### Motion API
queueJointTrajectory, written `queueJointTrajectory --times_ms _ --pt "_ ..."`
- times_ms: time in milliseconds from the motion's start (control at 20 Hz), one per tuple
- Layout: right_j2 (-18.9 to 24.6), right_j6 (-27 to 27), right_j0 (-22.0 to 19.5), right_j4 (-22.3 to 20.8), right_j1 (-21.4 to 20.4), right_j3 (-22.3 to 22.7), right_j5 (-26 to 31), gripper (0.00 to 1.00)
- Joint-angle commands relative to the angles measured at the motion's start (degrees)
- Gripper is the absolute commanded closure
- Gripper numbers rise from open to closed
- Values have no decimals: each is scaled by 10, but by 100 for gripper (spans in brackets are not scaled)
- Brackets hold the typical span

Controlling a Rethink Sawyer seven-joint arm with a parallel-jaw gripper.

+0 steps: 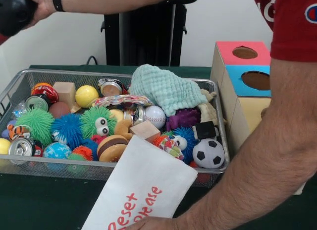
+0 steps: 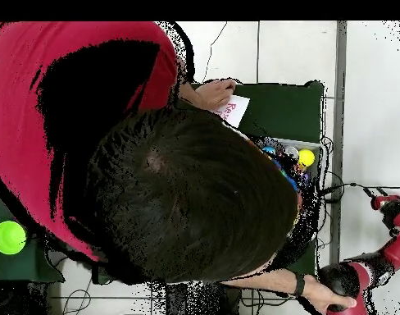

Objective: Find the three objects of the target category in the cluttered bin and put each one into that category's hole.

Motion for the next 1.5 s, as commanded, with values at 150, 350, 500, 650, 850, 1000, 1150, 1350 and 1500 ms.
queueJointTrajectory --times_ms 150,350,500,650,850,1000,1150,1350,1500 --pt "184 -76 -29 -98 -38 -107 -55 0" --pt "183 -81 -26 -94 -41 -108 -56 0" --pt "183 -84 -25 -101 -42 -107 -59 0" --pt "184 -91 -24 -91 -40 -109 -54 0" --pt "184 -85 -20 -97 -42 -110 -49 0" --pt "184 -99 -17 -90 -38 -112 -48 0" --pt "184 -106 -12 -83 -34 -113 -62 0" --pt "185 -86 -8 -86 -34 -113 -63 0" --pt "185 -83 -9 -88 -34 -113 -54 0"
